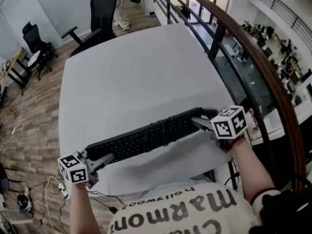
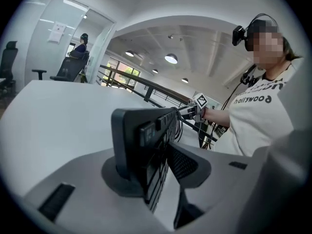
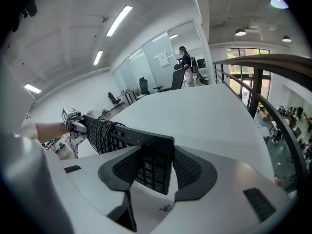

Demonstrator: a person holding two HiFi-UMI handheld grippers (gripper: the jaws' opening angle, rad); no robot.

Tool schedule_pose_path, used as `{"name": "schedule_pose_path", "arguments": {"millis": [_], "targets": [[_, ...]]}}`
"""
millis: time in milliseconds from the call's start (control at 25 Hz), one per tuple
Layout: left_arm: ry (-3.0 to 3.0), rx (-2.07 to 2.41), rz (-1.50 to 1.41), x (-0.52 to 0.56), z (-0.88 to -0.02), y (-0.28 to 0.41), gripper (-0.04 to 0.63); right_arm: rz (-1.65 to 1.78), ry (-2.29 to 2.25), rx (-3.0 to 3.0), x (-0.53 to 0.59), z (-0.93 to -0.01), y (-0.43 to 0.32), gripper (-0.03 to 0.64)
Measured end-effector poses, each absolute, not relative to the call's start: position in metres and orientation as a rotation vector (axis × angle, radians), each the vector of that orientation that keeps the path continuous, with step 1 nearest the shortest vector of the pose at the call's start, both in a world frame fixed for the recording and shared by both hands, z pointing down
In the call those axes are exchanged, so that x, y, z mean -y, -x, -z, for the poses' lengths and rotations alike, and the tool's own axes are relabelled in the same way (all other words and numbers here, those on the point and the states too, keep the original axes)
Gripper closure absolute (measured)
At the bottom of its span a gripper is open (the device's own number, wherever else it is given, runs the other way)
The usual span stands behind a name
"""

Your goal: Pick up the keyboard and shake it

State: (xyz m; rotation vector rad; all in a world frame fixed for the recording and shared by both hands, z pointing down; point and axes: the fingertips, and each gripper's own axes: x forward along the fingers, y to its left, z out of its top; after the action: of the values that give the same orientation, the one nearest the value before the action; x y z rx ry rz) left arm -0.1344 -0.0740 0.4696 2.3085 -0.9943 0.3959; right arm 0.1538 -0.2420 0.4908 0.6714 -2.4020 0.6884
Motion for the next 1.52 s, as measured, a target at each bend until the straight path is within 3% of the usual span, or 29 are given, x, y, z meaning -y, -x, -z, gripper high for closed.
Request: {"name": "schedule_pose_path", "arguments": {"millis": [640, 1040, 1240, 1520], "targets": [[-2.781, 1.26, -0.624, 0.144, -0.297, 0.197, 0.443, -0.456, -0.959, 2.675, 0.295, -0.341, -0.101, 0.408], [-3.177, 1.655, -0.788, 0.13, -0.173, 0.19, 0.451, 0.04, -1.102, 2.993, 0.296, -0.203, -0.103, 0.408], [-3.308, 1.802, -1.047, 0.12, -0.143, 0.182, 0.452, 0.119, -1.158, 3.042, 0.293, -0.173, -0.107, 0.405], [-3.485, 2.047, -1.145, 0.11, -0.111, 0.167, 0.451, 0.296, -1.196, 3.114, 0.292, -0.136, -0.114, 0.404]]}}
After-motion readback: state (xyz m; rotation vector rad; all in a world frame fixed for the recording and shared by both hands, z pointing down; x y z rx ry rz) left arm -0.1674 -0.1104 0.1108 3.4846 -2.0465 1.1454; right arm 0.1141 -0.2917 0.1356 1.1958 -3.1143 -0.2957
